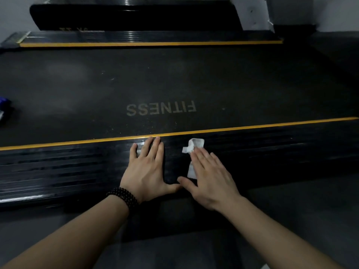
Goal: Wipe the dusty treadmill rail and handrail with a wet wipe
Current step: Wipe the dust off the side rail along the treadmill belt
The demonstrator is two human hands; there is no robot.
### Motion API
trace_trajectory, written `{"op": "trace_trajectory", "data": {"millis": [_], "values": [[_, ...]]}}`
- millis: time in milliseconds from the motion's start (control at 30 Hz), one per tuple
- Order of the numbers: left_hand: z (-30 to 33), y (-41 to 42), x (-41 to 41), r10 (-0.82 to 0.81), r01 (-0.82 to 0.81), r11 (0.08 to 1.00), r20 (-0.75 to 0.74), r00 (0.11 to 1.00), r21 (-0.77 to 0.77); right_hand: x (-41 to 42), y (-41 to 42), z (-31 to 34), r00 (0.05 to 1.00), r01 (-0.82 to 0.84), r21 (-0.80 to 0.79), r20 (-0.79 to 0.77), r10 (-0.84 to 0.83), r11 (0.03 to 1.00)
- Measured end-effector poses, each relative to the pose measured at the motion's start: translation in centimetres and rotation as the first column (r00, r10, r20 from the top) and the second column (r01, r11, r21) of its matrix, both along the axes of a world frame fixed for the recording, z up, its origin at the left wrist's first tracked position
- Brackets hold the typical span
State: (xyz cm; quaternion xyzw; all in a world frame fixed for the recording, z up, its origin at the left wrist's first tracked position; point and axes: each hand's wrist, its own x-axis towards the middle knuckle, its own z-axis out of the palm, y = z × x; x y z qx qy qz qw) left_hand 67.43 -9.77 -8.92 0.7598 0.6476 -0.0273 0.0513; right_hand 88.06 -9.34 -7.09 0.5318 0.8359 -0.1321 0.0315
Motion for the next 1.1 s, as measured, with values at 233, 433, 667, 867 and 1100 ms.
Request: {"op": "trace_trajectory", "data": {"millis": [233, 433, 667, 867, 1100], "values": [[-0.3, 0.1, -0.2, -0.008, 0.008, 1.000, -0.001, 1.000, -0.012, -0.8, -2.4, -0.2, 0.989, -0.146, -0.017, -0.024, 0.146, 0.989], [-0.1, 0.1, 0.0, 0.001, -0.001, 1.000, -0.021, 1.000, -0.018, -0.7, 0.2, 0.1, 1.000, -0.027, -0.021, 0.005, 0.027, 0.999], [-0.1, 0.1, -0.1, 0.006, -0.006, 1.000, 0.006, 1.000, -0.008, 0.2, -2.1, -0.3, 0.989, -0.150, 0.001, -0.021, 0.150, 0.989], [0.0, 0.1, -0.1, -0.009, 0.009, 1.000, 0.017, 1.000, 0.014, 2.2, 1.9, 0.4, 0.999, 0.041, 0.000, 0.036, -0.041, 0.999], [-0.3, 0.1, -0.1, -0.013, 0.013, 1.000, 0.009, 1.000, 0.004, -0.9, -0.3, -0.1, 0.988, -0.152, 0.015, -0.031, 0.153, 0.988]]}}
